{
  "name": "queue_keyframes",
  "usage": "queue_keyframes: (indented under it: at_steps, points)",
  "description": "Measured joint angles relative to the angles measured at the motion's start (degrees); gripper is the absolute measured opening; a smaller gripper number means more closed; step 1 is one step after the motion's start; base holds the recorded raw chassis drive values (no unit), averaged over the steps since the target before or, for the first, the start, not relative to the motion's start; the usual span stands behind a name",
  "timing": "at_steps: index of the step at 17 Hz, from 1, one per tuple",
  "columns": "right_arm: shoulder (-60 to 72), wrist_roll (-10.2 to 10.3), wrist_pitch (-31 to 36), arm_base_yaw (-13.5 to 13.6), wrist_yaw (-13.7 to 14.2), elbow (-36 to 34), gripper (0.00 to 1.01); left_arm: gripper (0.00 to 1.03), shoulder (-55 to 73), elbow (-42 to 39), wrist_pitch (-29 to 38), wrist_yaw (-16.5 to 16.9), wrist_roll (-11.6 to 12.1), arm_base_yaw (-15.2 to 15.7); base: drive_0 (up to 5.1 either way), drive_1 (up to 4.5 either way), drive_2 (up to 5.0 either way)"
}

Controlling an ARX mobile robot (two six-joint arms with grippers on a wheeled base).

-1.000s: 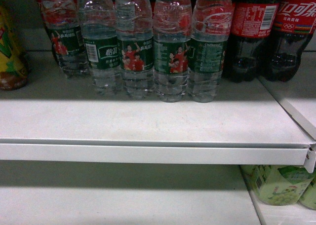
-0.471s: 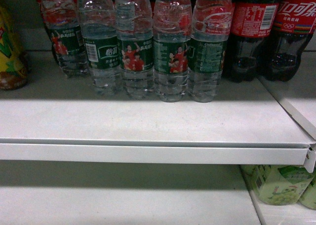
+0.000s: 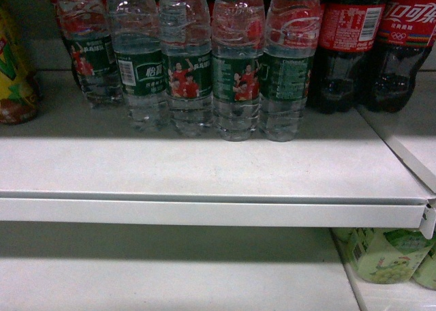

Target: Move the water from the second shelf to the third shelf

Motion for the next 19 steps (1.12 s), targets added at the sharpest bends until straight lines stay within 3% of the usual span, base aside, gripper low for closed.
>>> queue_keyframes:
  at_steps: [19]
  points:
    - [-0.04,0.00,-0.02,0.00,0.00,0.04,0.41,0.98,0.00,0.00,-0.02,-0.13,0.00,0.00,0.0,0.00,0.0]
